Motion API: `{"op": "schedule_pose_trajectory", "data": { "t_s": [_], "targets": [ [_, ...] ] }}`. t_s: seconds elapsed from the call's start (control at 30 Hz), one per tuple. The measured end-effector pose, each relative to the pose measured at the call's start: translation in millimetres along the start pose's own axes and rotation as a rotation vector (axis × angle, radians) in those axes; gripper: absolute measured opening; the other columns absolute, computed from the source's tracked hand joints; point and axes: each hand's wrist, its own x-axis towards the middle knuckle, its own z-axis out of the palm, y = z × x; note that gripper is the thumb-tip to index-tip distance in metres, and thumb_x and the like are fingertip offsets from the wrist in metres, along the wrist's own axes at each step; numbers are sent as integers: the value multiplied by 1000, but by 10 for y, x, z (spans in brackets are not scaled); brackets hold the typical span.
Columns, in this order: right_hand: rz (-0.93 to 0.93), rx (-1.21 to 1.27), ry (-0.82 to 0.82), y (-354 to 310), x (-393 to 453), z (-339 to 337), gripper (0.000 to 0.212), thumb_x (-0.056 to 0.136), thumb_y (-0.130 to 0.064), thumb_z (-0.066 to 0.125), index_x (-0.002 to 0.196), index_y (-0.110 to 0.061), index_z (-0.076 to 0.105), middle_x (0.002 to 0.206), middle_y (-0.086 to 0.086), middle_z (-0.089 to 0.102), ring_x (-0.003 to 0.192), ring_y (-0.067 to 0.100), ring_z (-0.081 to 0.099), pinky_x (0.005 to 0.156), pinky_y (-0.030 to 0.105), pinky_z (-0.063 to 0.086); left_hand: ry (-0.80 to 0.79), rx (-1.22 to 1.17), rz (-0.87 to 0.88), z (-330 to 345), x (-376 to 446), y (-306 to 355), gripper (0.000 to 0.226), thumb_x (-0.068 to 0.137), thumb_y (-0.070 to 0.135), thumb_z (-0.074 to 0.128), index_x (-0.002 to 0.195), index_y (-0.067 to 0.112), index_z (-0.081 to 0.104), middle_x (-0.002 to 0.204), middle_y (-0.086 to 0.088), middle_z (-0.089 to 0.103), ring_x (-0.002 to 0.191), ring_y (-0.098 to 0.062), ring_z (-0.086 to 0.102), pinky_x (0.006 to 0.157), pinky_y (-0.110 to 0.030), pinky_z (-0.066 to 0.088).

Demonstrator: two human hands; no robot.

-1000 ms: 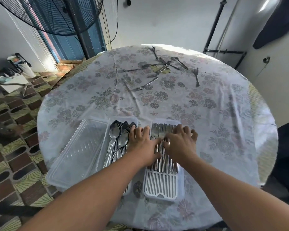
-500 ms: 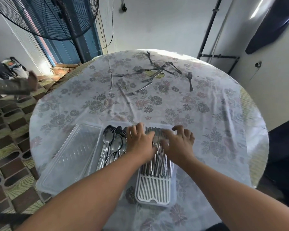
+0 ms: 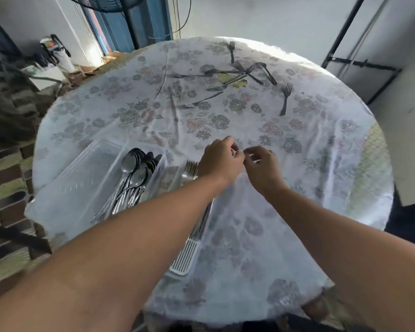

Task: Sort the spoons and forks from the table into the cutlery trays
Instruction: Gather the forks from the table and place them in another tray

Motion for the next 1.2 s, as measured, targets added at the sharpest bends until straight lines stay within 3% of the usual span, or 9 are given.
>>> {"op": "schedule_pose_trajectory", "data": {
  "t_s": [0.1,0.27,0.47,0.77,0.97,1.13,1.2],
  "targets": [
    [7,65,-57,238,245,-308,23,95,-40,62,108,-23,72,93,-1,70,82,18,66,69,33,51,20,-25,-98,301,60,249,10,93,32,60,90,23,58,88,1,66,79,-21,62,61,-31,46],
    [59,90,-108,412,643,-684,19,99,-36,60,108,-22,68,83,-4,69,70,15,61,60,29,44,92,-60,-220,567,257,649,9,96,28,57,94,20,61,88,3,66,80,-21,62,65,-32,48],
    [115,164,-74,427,1045,-844,17,98,-40,61,103,-25,69,79,-11,65,67,12,57,60,27,40,108,-71,-200,772,759,862,10,96,29,58,93,20,61,84,5,66,80,-21,63,69,-34,52],
    [168,204,-61,756,1678,-1105,22,98,-38,60,106,-21,69,90,-4,72,65,16,58,58,28,43,91,-19,-172,1214,1261,1070,11,93,32,60,87,23,61,82,7,67,77,-19,63,65,-32,52],
    [105,146,-204,1000,2399,-1242,24,97,-40,58,110,-22,70,96,-6,75,71,18,61,65,31,45,179,25,-301,1598,1709,1298,12,92,33,62,86,23,64,85,7,68,81,-21,63,69,-33,53],
    [40,160,-296,1133,2896,-1371,20,99,-32,57,110,-20,68,83,-10,67,73,19,60,62,30,42,211,79,-362,1924,2137,1406,7,91,31,65,88,25,67,96,2,71,89,-26,65,77,-37,56],
    [23,147,-292,1166,3116,-1440,21,99,-33,55,112,-22,67,88,-11,70,80,19,64,67,33,49,212,134,-349,2018,2349,1443,8,92,28,64,92,24,71,99,0,72,91,-28,66,78,-39,57]
  ]
}}
